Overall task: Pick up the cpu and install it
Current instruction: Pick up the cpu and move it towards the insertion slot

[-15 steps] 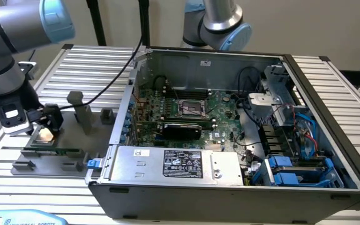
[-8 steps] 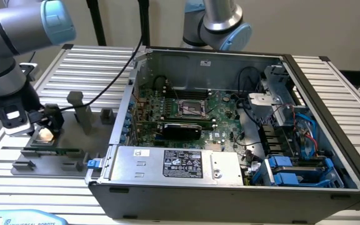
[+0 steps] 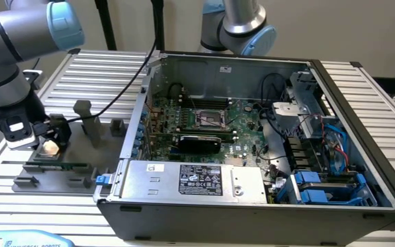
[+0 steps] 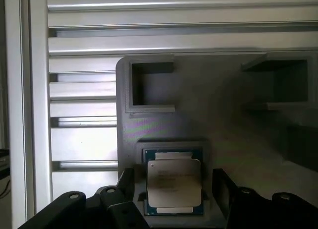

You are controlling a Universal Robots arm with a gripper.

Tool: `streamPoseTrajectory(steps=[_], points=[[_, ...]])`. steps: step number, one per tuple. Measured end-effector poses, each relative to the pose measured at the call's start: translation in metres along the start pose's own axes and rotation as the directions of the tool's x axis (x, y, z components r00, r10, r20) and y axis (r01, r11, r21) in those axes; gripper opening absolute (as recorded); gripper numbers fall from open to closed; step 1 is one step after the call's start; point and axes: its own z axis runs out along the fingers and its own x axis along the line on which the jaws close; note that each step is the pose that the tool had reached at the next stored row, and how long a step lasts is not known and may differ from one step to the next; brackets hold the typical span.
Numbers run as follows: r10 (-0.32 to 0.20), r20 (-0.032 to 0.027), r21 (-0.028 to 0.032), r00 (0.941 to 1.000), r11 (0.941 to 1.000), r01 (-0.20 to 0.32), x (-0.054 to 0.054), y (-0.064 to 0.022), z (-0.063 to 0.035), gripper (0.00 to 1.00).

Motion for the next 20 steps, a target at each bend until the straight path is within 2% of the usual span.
streamPoseTrajectory(steps=[20], points=[[-0.016, 0.0013, 0.0004, 0.9999, 0.9999, 0.016, 0.0004, 0.0012, 0.0015, 0.73]])
